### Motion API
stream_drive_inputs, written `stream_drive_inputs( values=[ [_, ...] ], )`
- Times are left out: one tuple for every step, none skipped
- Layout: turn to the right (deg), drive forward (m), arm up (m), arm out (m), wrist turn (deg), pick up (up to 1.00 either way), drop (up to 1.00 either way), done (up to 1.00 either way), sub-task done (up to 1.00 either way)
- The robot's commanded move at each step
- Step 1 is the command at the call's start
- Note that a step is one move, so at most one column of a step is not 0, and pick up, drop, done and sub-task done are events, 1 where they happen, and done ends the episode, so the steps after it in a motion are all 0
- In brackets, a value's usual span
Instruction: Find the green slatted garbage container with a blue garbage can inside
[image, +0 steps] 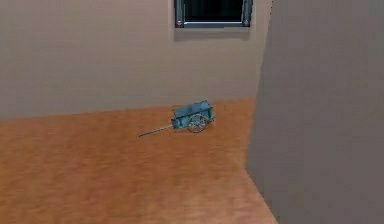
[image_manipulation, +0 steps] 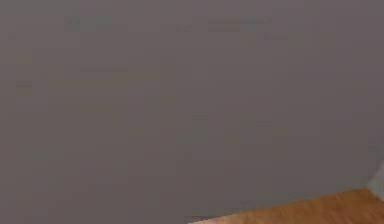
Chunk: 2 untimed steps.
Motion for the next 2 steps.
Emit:
stream_drive_inputs(
  values=[
    [0.0, 1.0, 0.0, 0.0, 0.0, 0.0, 0.0, 0.0, 0.0],
    [-3.0, 0.0, 0.0, 0.0, 0.0, 0.0, 0.0, 0.0, 0.0]
  ],
)
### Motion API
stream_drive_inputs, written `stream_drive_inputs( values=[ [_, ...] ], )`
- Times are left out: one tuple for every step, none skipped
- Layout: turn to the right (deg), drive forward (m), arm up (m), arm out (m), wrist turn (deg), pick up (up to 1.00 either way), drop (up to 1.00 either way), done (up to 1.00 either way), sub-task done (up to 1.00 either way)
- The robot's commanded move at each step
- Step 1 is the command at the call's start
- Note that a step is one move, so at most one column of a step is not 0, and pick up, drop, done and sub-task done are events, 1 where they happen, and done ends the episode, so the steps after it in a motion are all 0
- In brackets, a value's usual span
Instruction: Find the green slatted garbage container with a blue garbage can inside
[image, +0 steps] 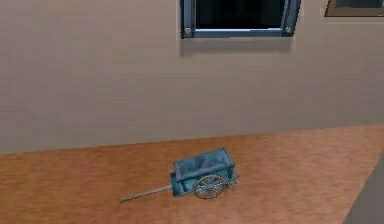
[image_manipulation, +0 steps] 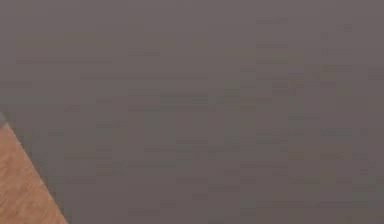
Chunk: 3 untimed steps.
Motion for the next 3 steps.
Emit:
stream_drive_inputs(
  values=[
    [0.0, 0.55, 0.0, 0.0, 0.0, 0.0, 0.0, 0.0, 0.0],
    [45.0, 0.0, 0.0, 0.0, 0.0, 0.0, 0.0, 0.0, 0.0],
    [12.0, 0.0, 0.0, 0.0, 0.0, 0.0, 0.0, 0.0, 0.0]
  ],
)
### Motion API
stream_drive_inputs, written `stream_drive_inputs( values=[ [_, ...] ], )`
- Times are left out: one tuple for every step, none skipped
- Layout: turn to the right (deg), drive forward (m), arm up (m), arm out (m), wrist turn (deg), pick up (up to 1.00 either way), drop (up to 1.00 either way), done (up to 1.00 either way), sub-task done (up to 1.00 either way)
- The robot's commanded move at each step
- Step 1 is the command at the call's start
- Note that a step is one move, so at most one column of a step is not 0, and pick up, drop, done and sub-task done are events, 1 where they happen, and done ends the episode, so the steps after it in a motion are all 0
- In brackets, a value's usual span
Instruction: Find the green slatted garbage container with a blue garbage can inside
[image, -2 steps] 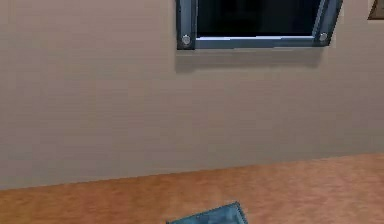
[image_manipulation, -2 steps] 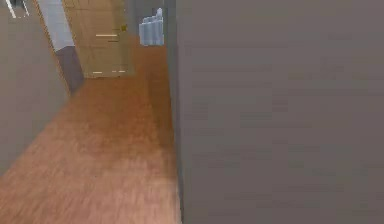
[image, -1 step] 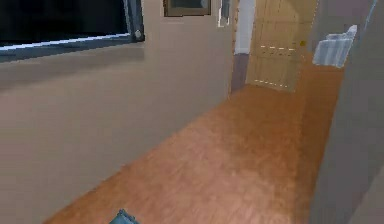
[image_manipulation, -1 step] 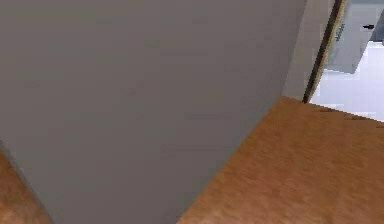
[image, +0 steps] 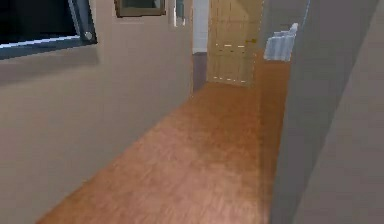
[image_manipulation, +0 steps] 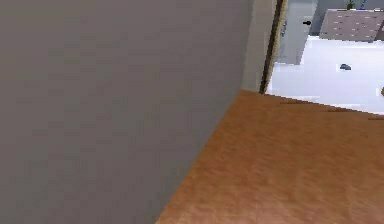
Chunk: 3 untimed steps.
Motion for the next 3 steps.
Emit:
stream_drive_inputs(
  values=[
    [3.0, 0.0, 0.0, 0.0, 0.0, 0.0, 0.0, 0.0, 0.0],
    [0.0, 1.0, 0.0, 0.0, 0.0, 0.0, 0.0, 0.0, 0.0],
    [0.0, 1.0, 0.0, 0.0, 0.0, 0.0, 0.0, 0.0, 0.0]
  ],
)
